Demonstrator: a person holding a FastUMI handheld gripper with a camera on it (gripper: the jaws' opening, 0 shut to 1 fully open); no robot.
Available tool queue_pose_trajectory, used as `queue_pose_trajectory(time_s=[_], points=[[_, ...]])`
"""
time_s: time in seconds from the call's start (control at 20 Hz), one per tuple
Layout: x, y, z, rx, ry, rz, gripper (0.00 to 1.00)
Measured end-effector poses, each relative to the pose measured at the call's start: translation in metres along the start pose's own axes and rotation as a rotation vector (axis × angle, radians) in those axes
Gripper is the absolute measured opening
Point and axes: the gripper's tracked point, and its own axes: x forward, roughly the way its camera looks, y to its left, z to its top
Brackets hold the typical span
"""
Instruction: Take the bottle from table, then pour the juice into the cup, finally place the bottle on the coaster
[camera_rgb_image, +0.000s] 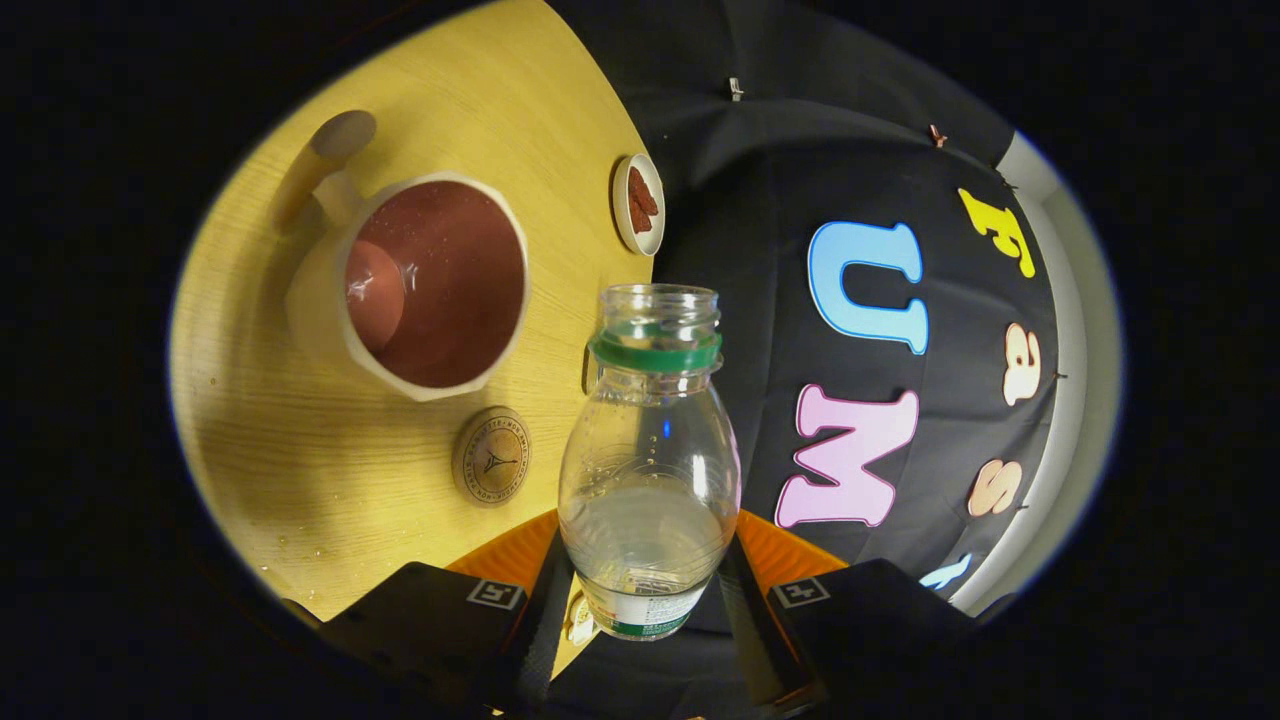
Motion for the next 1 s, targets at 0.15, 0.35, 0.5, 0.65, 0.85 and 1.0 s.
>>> queue_pose_trajectory(time_s=[0.15, 0.35, 0.5, 0.65, 0.85, 1.0], points=[[0.002, 0.001, -0.001, -0.045, -0.011, 0.002, 0.75], [0.006, 0.006, -0.004, -0.101, -0.018, 0.004, 0.75], [0.011, 0.006, -0.004, -0.133, -0.027, 0.004, 0.74], [0.01, 0.005, -0.001, -0.168, -0.042, -0.002, 0.75], [0.011, 0.006, -0.001, -0.207, -0.055, 0.001, 0.75], [0.012, 0.007, 0.0, -0.227, -0.057, 0.006, 0.75]])
